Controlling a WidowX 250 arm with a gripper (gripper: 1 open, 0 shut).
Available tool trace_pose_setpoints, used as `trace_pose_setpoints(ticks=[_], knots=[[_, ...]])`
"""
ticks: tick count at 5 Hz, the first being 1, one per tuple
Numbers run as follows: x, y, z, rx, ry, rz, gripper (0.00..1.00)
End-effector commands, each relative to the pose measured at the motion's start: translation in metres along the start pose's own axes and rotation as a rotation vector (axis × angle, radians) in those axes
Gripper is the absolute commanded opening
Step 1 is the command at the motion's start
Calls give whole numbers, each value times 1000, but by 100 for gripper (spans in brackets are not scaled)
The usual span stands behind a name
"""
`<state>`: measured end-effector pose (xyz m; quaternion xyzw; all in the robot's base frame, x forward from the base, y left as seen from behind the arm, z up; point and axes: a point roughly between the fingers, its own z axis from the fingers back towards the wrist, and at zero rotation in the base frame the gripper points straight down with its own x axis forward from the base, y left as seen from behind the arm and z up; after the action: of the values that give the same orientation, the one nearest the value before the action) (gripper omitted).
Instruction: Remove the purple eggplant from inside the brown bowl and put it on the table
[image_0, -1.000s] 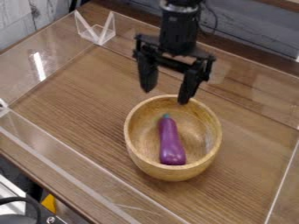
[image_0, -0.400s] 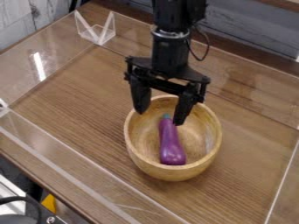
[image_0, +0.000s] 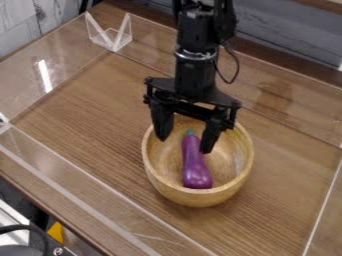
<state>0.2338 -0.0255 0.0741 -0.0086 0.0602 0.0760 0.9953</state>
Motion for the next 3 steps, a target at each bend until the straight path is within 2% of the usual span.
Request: trace_pose_setpoints(ticks=[1,3], knots=[[4,-1,4,0,-70,0,100],[7,-1,-9,4,-84,15,100]])
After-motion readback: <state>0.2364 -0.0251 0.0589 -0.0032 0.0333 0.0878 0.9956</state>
